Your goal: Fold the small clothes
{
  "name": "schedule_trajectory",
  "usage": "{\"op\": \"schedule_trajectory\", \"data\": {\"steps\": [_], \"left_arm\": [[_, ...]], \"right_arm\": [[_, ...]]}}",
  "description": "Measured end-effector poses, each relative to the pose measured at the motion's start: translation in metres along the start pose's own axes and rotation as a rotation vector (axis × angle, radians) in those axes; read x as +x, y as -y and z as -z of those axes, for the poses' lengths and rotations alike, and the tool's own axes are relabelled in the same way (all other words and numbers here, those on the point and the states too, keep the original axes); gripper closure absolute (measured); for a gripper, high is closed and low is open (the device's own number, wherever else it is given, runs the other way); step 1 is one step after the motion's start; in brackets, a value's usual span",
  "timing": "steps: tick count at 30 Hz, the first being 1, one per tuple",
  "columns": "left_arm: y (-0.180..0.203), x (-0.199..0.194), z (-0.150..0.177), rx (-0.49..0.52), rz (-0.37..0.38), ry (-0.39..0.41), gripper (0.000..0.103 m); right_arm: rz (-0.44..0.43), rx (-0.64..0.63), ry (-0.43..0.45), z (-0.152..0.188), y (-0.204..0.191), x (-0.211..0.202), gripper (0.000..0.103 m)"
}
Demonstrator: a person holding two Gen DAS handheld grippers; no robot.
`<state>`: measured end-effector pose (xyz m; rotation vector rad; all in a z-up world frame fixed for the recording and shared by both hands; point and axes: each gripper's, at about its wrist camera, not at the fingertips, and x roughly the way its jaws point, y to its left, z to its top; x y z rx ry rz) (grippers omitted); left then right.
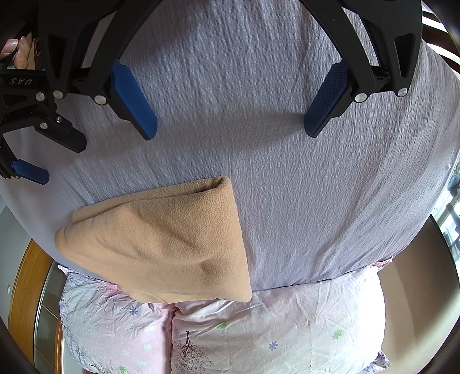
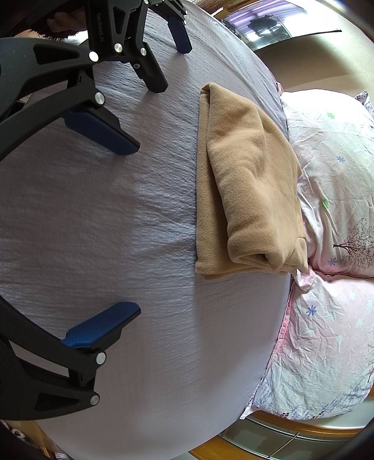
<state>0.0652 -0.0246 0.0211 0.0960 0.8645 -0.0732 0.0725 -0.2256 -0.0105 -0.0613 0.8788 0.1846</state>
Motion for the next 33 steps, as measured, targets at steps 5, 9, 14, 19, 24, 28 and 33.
{"op": "schedule_trajectory", "data": {"steps": [5,9,14,19,24,28,33], "left_arm": [[0.0001,-0.0002,-0.0006,-0.002,-0.001,-0.006,0.001],[0.0008,-0.0006,-0.0005,-0.007,-0.003,-0.009,0.001],[0.0001,-0.0002,-0.0007,-0.006,-0.002,-0.008,0.001],[-0.0003,0.0000,-0.0005,-0.006,-0.002,-0.010,0.001],[-0.0002,-0.0005,0.0002,-0.006,-0.004,-0.006,0.001],[-0.0003,-0.0003,0.0000,-0.007,-0.004,-0.008,0.001],[0.0004,-0.0009,0.0012,-0.007,-0.005,-0.004,0.001]], "right_arm": [[0.000,0.000,0.000,-0.0001,0.0001,0.0001,0.002],[0.001,0.001,0.000,0.0000,-0.0003,0.0000,0.002],[0.001,0.002,0.001,0.0002,-0.0005,0.0000,0.002],[0.001,0.002,0.001,0.0001,-0.0001,0.0002,0.002],[0.001,0.002,0.001,0.0001,0.0000,0.0002,0.002],[0.001,0.002,0.001,0.0002,0.0000,0.0002,0.002],[0.001,0.001,0.001,0.0000,0.0000,0.0003,0.002]]}}
